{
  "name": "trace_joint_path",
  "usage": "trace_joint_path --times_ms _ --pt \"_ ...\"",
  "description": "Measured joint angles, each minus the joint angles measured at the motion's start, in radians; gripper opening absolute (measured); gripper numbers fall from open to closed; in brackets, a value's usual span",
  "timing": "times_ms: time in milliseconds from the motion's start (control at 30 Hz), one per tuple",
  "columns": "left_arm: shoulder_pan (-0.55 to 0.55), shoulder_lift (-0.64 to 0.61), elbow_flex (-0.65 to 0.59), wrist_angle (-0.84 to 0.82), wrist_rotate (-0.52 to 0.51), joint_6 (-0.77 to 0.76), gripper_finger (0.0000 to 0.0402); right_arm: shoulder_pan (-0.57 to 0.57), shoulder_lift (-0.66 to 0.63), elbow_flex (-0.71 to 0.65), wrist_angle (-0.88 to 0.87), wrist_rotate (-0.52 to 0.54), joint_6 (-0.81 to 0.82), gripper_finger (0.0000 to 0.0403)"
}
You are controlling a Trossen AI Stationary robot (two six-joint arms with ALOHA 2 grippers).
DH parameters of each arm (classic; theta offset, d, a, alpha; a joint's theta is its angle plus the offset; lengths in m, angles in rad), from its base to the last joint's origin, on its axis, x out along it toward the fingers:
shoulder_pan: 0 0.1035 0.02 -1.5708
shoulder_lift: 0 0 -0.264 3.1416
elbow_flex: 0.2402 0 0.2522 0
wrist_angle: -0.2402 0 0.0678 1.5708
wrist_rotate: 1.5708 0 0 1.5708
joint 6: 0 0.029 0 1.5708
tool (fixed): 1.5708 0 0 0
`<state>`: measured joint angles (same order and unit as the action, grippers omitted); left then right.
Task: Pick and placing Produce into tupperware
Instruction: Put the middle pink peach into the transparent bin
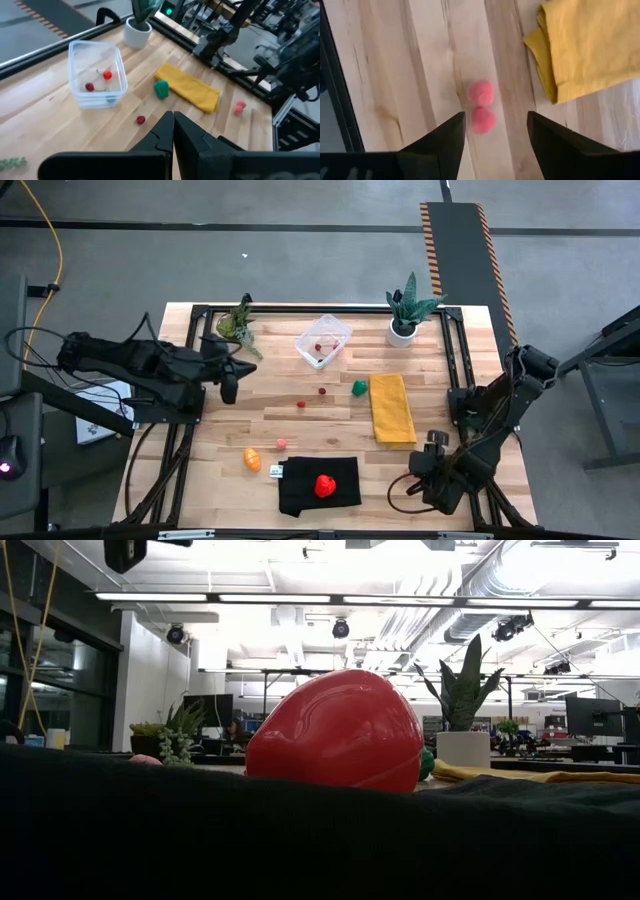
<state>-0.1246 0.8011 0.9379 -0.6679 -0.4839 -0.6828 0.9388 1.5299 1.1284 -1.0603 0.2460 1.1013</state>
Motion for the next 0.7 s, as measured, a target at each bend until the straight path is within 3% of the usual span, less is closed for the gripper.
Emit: trace_joint_path --times_ms 333,700 --pt "0.000 0.134 0.000 -0.004 0.104 -0.058 0.0001 0.000 -0.013 -0.131 0.176 -0.046 0.043 0.0204" --pt "0.000 0.164 0.000 -0.010 0.129 -0.065 0.0001 -0.052 -0.193 -0.338 0.406 -0.088 0.069 0.0199"
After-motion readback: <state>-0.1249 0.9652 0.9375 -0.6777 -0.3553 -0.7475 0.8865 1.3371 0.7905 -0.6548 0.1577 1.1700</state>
